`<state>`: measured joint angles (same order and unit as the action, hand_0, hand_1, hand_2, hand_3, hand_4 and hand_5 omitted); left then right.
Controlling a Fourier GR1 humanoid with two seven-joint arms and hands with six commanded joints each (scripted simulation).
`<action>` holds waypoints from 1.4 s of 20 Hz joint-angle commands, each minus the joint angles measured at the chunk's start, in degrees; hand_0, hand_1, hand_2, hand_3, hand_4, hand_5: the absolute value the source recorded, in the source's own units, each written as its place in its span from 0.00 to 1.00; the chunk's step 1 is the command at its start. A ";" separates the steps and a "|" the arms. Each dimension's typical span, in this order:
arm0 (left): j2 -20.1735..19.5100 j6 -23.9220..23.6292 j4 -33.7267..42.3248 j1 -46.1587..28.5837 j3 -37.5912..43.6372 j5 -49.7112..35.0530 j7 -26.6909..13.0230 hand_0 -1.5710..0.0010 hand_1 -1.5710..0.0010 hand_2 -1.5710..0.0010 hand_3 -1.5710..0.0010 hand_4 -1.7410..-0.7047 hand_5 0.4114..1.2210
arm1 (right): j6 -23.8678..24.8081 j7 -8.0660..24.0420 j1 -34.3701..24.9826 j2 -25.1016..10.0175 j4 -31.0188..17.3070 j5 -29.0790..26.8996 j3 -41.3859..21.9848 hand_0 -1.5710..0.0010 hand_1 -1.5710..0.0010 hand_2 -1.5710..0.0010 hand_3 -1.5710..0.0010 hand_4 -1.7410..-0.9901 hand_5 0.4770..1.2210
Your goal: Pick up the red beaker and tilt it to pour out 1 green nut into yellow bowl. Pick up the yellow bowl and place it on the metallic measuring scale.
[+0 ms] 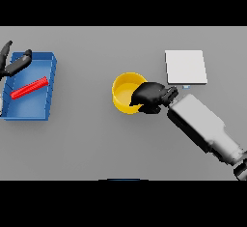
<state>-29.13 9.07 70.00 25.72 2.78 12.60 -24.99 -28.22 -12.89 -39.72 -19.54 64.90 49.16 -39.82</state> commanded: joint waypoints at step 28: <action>0.24 0.73 3.60 -0.80 1.41 -3.08 -4.06 1.00 1.00 1.00 1.00 0.86 0.42 | 3.48 6.13 -3.33 -13.43 2.13 -3.11 13.12 0.00 0.00 0.01 0.26 0.00 1.00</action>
<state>-28.91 9.79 73.60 24.89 4.20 9.53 -29.05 -24.78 -6.49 -43.00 -33.01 66.98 46.08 -26.70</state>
